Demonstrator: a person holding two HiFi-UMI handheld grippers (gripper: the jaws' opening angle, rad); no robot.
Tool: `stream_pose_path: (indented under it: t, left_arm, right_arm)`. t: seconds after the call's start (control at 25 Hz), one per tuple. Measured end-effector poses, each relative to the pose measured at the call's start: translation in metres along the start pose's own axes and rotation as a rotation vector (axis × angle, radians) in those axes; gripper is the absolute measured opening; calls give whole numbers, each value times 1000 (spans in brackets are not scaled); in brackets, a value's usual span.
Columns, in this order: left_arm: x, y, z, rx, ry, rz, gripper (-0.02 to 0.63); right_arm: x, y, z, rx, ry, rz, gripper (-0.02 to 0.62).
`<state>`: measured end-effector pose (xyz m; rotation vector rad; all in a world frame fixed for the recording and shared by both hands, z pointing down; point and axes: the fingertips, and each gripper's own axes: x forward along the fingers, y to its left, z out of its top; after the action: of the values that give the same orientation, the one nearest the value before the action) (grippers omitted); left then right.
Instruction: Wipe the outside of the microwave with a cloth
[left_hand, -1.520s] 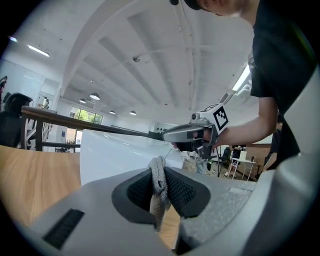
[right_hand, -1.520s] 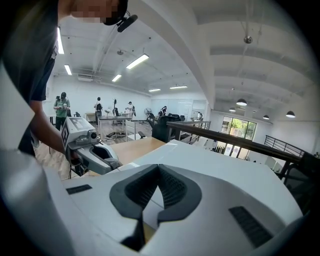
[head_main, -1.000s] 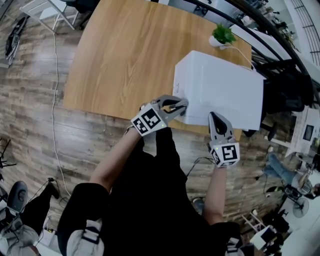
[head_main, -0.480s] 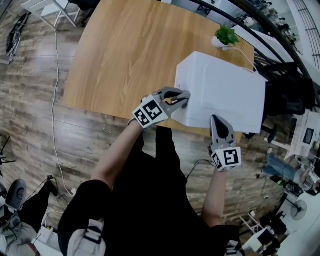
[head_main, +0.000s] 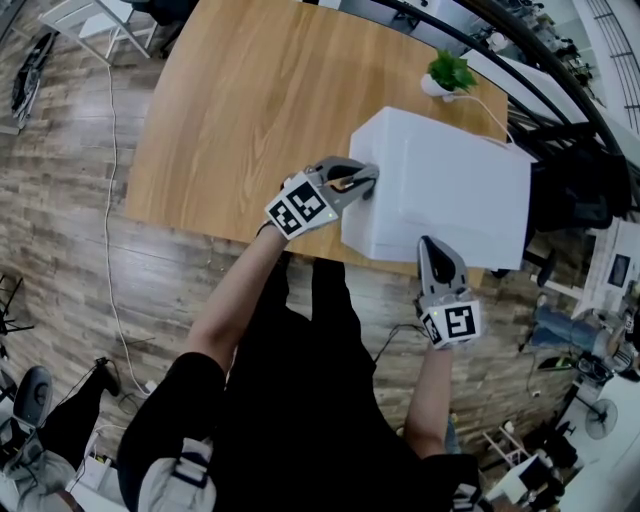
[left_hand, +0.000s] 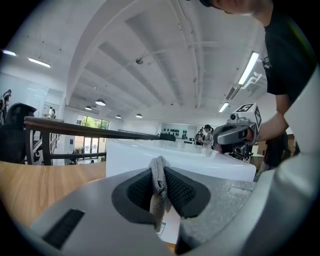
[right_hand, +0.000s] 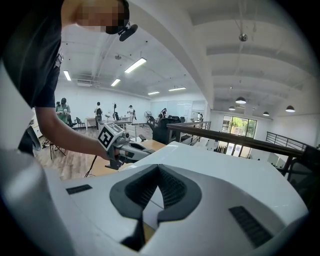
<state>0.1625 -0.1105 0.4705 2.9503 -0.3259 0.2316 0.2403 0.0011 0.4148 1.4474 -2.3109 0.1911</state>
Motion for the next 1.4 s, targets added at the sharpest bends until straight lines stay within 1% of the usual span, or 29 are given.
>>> stream_pose_path:
  t: [0.36, 0.56, 0.8, 0.92, 1.16, 1.4]
  left_arm:
    - [13, 37, 6, -3, 1, 25, 44]
    - [17, 51, 8, -14, -7, 31, 44]
    - [22, 71, 8, -19, -7, 42, 44]
    - [25, 79, 8, -12, 1, 49, 44]
    - [31, 94, 10, -5, 11, 62, 44]
    - [36, 105, 13, -14, 6, 75, 44]
  right_arm:
    - [1, 1, 1, -8, 6, 6, -2]
    - [-1, 3, 0, 2, 9, 19, -2]
    - [1, 4, 1, -2, 2, 15, -2]
    - [1, 4, 0, -11, 1, 12, -2]
    - [0, 3, 1, 3, 3, 9, -2]
    - [0, 2, 1, -7, 2, 3, -2]
